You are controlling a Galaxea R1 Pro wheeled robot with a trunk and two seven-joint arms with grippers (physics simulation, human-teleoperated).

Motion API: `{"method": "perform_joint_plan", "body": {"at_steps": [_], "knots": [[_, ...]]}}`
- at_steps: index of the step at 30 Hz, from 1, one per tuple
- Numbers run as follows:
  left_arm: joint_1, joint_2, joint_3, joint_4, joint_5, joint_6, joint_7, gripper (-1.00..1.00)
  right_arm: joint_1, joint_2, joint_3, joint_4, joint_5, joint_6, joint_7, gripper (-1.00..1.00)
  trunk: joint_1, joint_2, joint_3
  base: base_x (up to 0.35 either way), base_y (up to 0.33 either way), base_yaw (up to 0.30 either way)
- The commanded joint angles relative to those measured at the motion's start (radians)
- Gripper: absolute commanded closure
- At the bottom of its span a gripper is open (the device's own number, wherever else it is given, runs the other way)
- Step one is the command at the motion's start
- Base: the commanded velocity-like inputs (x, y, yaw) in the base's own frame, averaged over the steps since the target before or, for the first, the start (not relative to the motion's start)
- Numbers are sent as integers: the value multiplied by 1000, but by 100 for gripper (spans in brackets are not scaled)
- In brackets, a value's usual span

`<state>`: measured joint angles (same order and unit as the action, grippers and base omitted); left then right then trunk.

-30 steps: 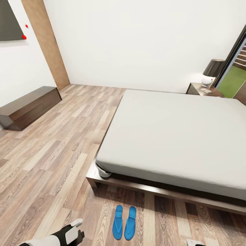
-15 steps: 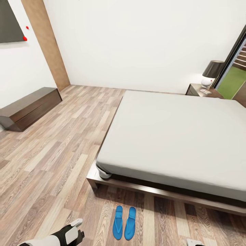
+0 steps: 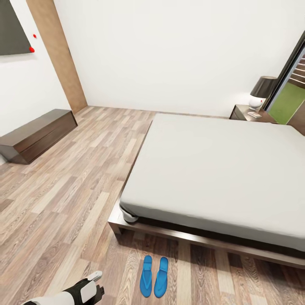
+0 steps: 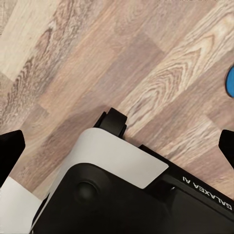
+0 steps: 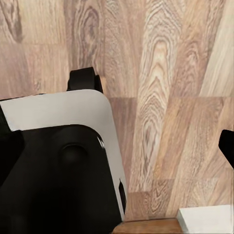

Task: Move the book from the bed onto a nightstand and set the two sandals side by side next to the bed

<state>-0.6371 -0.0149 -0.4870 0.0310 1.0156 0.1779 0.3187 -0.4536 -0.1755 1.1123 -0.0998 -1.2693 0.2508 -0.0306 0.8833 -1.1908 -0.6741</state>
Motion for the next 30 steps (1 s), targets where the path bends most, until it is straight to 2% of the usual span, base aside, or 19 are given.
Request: {"method": "perform_joint_plan", "body": {"at_steps": [1,12,28,30], "knots": [[-1,0,-8,2,6,3,2,-100,19,-1,6,-3,-5,4,-3,-100,-4,7,3,0,0,0],[-1,0,-8,3,6,4,1,-100,115,-1,6,-3,-5,4,-3,-100,-46,84,37,0,0,0],[-1,2,-7,3,7,3,2,-100,128,0,6,-3,-5,4,-3,-100,-107,196,87,0,0,0],[-1,3,-7,3,7,3,2,-100,128,0,6,-3,-5,4,-3,-100,-107,196,87,0,0,0]]}}
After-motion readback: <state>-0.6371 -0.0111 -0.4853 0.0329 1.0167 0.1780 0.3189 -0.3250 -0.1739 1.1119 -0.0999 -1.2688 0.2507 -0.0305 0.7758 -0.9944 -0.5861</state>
